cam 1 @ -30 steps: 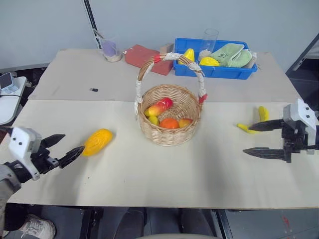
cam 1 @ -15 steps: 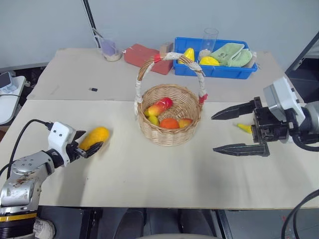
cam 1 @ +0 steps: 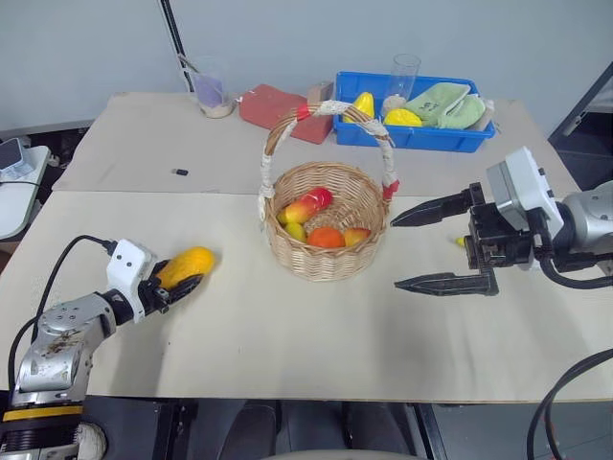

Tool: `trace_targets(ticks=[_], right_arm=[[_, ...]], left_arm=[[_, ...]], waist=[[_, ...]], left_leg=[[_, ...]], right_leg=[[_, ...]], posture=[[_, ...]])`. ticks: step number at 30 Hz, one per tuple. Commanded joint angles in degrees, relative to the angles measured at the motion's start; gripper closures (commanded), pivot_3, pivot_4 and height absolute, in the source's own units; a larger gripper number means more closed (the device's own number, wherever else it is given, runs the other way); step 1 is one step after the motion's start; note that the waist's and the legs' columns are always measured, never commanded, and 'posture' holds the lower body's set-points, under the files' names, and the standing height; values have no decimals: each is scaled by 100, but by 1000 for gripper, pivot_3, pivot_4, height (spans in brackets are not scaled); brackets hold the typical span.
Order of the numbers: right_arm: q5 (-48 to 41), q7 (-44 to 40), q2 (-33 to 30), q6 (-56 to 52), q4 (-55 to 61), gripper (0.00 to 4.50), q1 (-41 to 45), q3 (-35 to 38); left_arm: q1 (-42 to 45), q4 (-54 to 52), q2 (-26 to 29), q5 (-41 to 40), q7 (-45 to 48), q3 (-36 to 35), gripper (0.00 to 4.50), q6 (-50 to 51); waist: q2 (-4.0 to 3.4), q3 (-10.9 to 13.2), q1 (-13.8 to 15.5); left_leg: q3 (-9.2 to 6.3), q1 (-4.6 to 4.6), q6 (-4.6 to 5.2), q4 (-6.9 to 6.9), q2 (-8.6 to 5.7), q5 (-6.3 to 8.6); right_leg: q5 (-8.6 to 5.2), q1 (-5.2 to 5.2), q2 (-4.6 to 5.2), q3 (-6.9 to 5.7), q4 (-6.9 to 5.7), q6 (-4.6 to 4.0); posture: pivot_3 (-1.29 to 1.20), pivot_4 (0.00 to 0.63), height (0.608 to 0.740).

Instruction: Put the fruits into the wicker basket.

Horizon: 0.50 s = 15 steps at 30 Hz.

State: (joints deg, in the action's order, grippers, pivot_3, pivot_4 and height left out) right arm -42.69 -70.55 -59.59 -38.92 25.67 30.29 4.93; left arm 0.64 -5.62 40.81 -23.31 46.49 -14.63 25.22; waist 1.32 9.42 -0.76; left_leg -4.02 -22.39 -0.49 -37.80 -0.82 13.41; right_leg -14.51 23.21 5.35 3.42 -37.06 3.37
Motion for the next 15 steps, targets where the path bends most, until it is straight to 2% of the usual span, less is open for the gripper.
trace_targets(ticks=[1, 4, 7, 11, 15], right_arm=[[11, 100, -84, 81, 79, 0, -132, 342], [-53, 304, -133, -45, 103, 0, -352, 649], [-70, 645, -50, -108, 168, 0, -550, 901], [-111, 968, -23, -136, 209, 0, -619, 1078], [-181, 1184, -24, -179, 300, 0, -651, 1164]], left_arm=[[-30, -1194, 172, -893, 384, -285, 1975, 454], [397, -2074, 239, -1520, 328, -147, 1975, 919], [1346, -2397, -51, -1735, -117, 293, 1975, 1221], [2542, -2091, -627, -965, -691, 1128, 1975, 898], [3261, -1460, -1102, -77, -921, 1819, 1975, 262]], waist=[[3, 2, 12], [6, 4, 48], [6, 4, 103], [8, 4, 86], [10, 6, 60]], left_leg=[[-2, -4, 0, 0, 0, 0], [-10, -10, 0, -5, 0, 0], [-19, -9, 0, -10, -13, -1], [-16, -5, 0, -13, -15, -1], [-16, -9, 0, -13, -16, -2]], right_leg=[[0, 1, 1, -1, 1, 0], [0, 1, 6, -7, 0, 0], [2, -9, 7, -14, -1, 4], [4, -14, 5, -13, 0, 8], [5, -11, 1, -12, 0, 8]], posture=[[0, 150, 711], [0, 150, 711], [0, 150, 711], [0, 150, 711], [0, 150, 711]])
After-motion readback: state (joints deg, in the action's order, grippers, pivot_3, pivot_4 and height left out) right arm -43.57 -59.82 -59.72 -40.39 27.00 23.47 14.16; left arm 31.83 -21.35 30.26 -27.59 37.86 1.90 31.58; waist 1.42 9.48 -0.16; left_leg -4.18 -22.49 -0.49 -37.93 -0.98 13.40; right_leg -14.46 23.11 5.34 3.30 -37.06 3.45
